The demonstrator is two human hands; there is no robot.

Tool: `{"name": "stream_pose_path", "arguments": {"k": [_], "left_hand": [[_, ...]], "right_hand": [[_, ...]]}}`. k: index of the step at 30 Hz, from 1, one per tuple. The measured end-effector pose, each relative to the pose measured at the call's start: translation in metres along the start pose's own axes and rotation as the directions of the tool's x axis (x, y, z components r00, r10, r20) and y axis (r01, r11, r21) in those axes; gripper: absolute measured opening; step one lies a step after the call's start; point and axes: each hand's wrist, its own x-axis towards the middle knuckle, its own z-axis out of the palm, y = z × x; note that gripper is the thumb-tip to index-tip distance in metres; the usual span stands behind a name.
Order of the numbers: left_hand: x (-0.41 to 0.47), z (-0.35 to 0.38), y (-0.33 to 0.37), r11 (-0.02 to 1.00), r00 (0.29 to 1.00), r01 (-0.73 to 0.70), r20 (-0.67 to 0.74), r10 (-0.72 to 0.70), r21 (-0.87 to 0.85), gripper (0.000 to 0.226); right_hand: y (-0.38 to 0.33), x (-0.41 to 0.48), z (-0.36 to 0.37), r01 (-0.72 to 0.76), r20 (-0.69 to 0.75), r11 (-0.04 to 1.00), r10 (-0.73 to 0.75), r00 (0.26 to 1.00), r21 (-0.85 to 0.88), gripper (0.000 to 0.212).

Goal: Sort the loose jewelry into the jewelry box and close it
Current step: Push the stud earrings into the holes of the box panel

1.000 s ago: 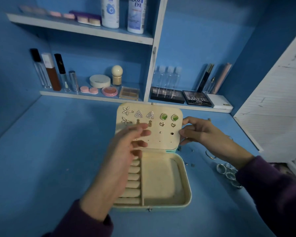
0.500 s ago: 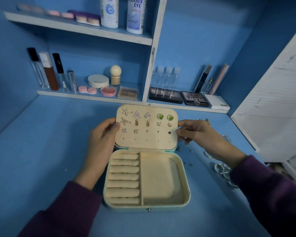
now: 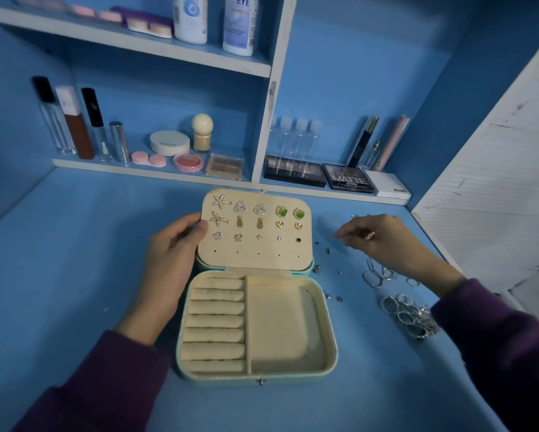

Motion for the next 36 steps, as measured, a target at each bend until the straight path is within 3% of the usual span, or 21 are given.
{"name": "stream_pose_path", "arguments": {"k": [4,13,23,30,36], "left_hand": [[0.0,0.0,-0.001,1.0,1.0,-0.004,-0.006,0.004,0.001,0.025],[0.001,0.001,-0.002,1.0,1.0,-0.001,-0.015,0.001,-0.001,0.021],[0.001,0.0,-0.002,1.0,1.0,0.008,-0.009,-0.008,-0.004,0.023],[0.001,0.0,-0.004,1.0,1.0,0.001,-0.006,-0.001,0.006,0.02],[0.001,0.0,-0.004,1.0,1.0,0.01,-0.01,-0.01,-0.002,0.021]], "right_hand": [[0.006,-0.003,0.005,0.045,0.031,0.996,-0.043,0.999,-0.074,0.019],[0.003,-0.013,0.0,0.105,0.292,0.99,-0.072,0.954,-0.097,0.025],[-0.001,-0.023,0.002,0.22,0.239,0.97,-0.191,0.952,-0.105,0.013],[-0.006,-0.037,-0.002,0.222,0.4,0.972,-0.177,0.899,-0.07,0.012],[-0.005,-0.039,0.002,0.207,0.402,0.974,-0.156,0.902,-0.087,0.01]]}}
